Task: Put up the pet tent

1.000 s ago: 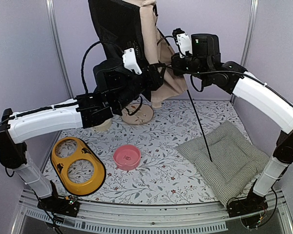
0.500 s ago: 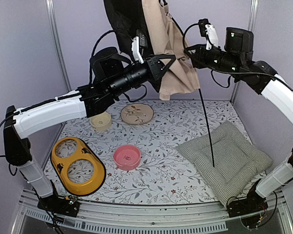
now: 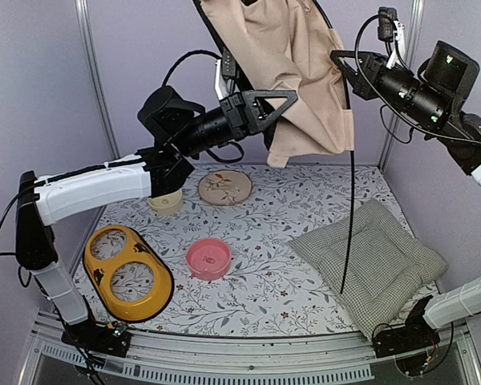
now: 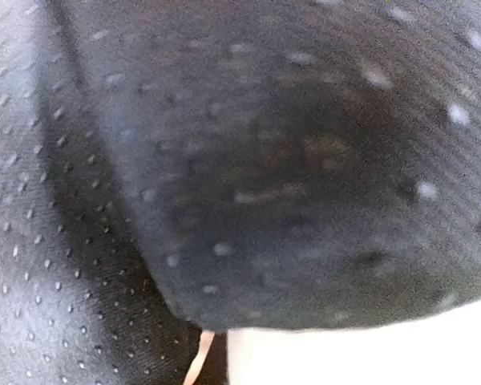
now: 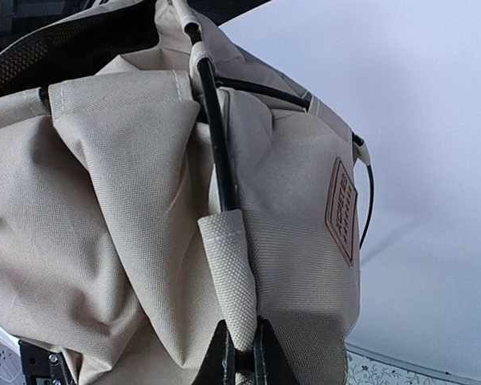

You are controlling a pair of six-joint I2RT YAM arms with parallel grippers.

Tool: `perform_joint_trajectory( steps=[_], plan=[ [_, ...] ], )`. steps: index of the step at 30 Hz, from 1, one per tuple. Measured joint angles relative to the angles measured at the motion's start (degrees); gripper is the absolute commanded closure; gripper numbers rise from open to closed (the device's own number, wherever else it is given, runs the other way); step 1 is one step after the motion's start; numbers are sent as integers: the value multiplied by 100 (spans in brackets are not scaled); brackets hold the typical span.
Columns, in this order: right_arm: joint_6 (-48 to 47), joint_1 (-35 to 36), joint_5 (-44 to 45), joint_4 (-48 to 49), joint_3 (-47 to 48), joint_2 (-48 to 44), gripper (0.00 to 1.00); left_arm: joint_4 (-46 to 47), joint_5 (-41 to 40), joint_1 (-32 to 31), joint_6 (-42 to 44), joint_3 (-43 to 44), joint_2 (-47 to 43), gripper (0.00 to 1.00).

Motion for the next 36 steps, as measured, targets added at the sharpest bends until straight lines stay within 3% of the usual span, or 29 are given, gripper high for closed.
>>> perform_joint_trajectory(
  steps=[7, 13, 20, 28, 36],
  plan=[
    [7, 669, 490, 992, -844, 444, 100, 1600, 103, 935, -1338, -2424, -481, 100],
    [-7, 1235, 892, 1834, -1113, 1574, 100, 2938, 2, 1714, -2450, -4553, -498, 100],
    [168, 1364, 1014, 2275, -1067, 2970, 100, 2920, -313, 2223, -2914, -6245, -745, 100],
    [278, 1386, 1305, 2634, -702, 3462, 100, 1502, -748, 2485, -2509, -6343, -1491, 100],
    [238, 1386, 1574, 3025, -992, 3167, 100, -269, -820, 2374, -1445, -5270, -1784, 100]
  ],
)
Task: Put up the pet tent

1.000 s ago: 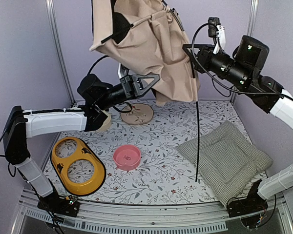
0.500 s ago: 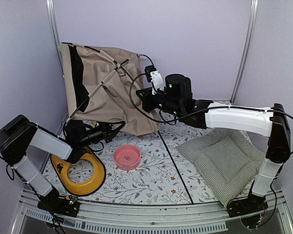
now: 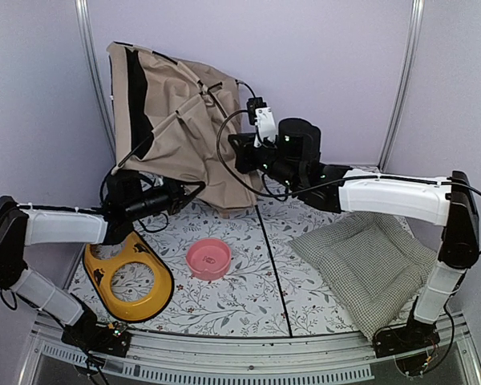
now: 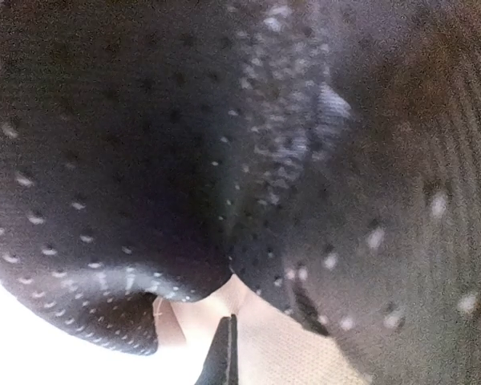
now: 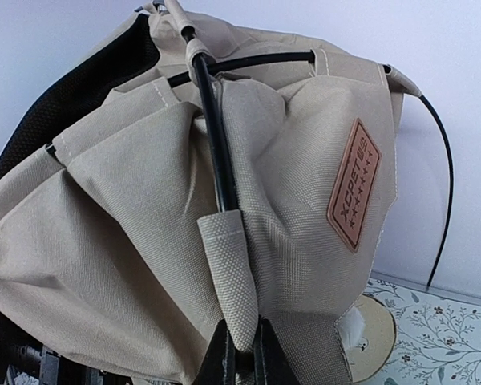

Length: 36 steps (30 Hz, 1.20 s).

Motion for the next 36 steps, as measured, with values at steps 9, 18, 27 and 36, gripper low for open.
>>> perform_joint_trajectory(
  steps=[9, 18, 27, 36],
  plan=[
    [-479, -15, 450, 310, -745, -1718, 100, -1910, 560, -955, 1626, 2647, 22, 100],
    [-1298, 197, 621, 431, -866, -2911, 100, -2476, 1296, -1679, 2291, 4557, 651, 100],
    [-1709, 280, 826, 166, -192, -2177, 100, -1547, 1436, -1285, 1639, 3504, 481, 100],
    [-1419, -192, 815, -415, 557, -299, 100, -1561, 1517, -39, 1086, 2291, 879, 82]
  ],
)
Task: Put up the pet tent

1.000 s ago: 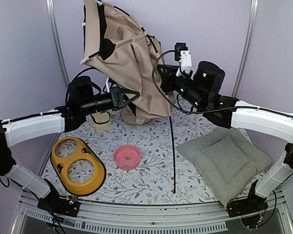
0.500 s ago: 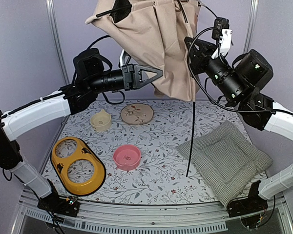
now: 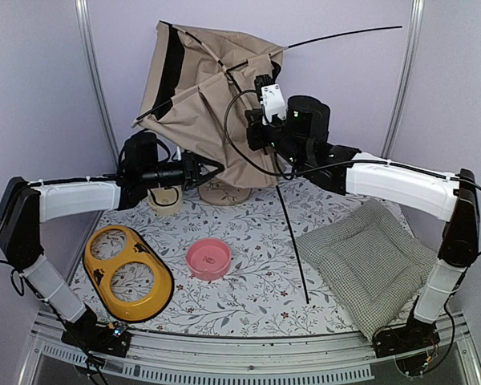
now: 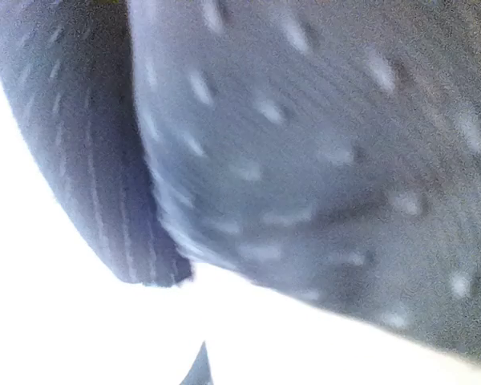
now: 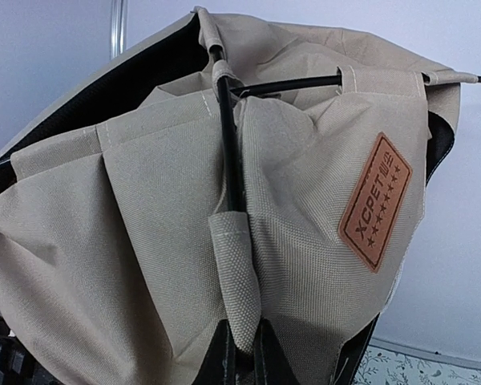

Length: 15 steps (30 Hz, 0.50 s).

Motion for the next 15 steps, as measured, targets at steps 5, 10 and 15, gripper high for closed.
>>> perform_joint_trajectory(
  steps=[5, 10, 15],
  plan=[
    [387, -356, -232, -153, 518, 758, 100, -201, -245, 555, -181, -675, 160, 50],
    [660, -501, -433, -179, 822, 1113, 100, -409, -933, 826, -289, -1757, -275, 44],
    [817, -531, -640, -168, 944, 1198, 100, -597, -1596, 739, -153, -2312, -1237, 44]
  ],
)
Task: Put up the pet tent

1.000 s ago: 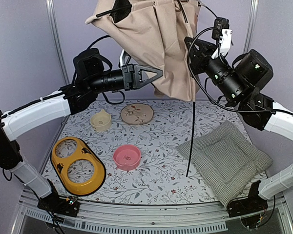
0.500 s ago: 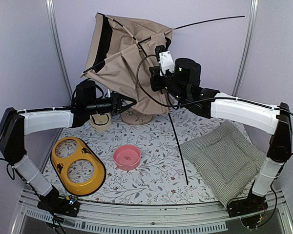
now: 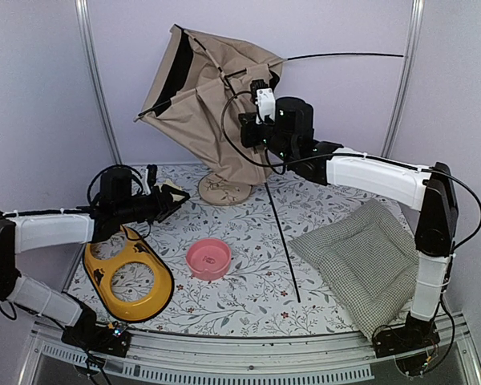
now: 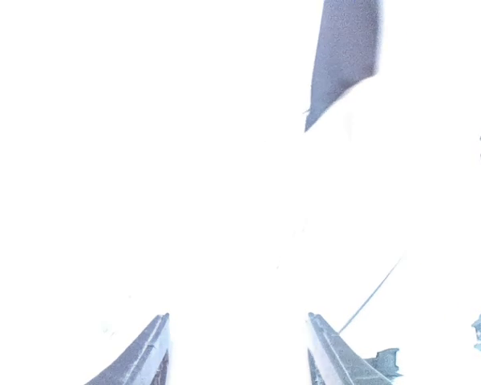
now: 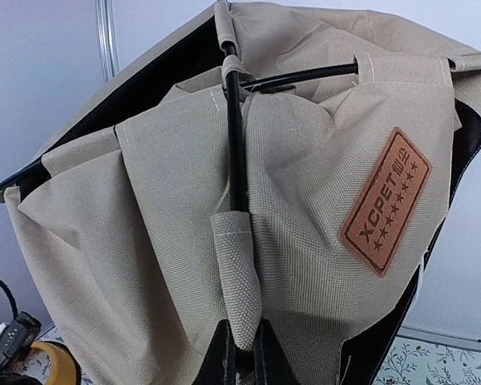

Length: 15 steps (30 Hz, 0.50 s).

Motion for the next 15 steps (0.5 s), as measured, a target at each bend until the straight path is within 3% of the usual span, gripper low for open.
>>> perform_joint_trajectory(
  steps=[8, 15],
  plan=[
    [105, -13, -214, 31, 26, 17, 100, -155, -1224, -1344, 671, 79, -1307, 45],
    [262, -44, -494, 35, 59, 17, 100, -205, -1978, -2103, 1117, 837, -973, 45]
  ],
)
